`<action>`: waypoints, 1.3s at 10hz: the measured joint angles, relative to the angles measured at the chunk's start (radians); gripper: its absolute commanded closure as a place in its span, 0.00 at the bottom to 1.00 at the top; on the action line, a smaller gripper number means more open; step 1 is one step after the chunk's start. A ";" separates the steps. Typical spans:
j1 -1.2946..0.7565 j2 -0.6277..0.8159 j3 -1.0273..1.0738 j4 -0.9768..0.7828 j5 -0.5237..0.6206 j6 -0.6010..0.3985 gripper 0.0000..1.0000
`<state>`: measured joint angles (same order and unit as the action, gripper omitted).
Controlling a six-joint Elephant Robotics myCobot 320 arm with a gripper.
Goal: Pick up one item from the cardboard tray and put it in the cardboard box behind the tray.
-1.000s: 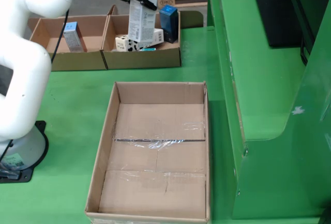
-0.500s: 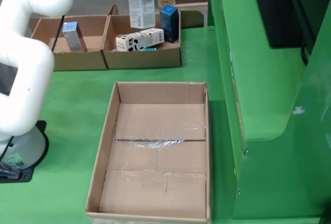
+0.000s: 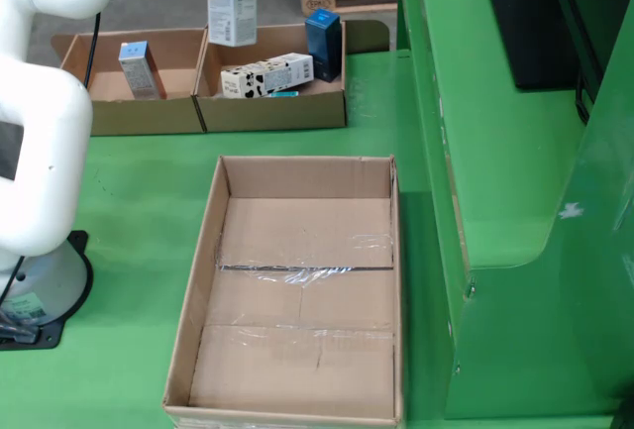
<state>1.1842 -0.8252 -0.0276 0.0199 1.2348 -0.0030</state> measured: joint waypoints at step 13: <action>0.006 0.008 0.000 -0.161 0.008 0.002 1.00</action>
<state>1.1903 -0.8175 -0.0276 -0.1410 1.2425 -0.0014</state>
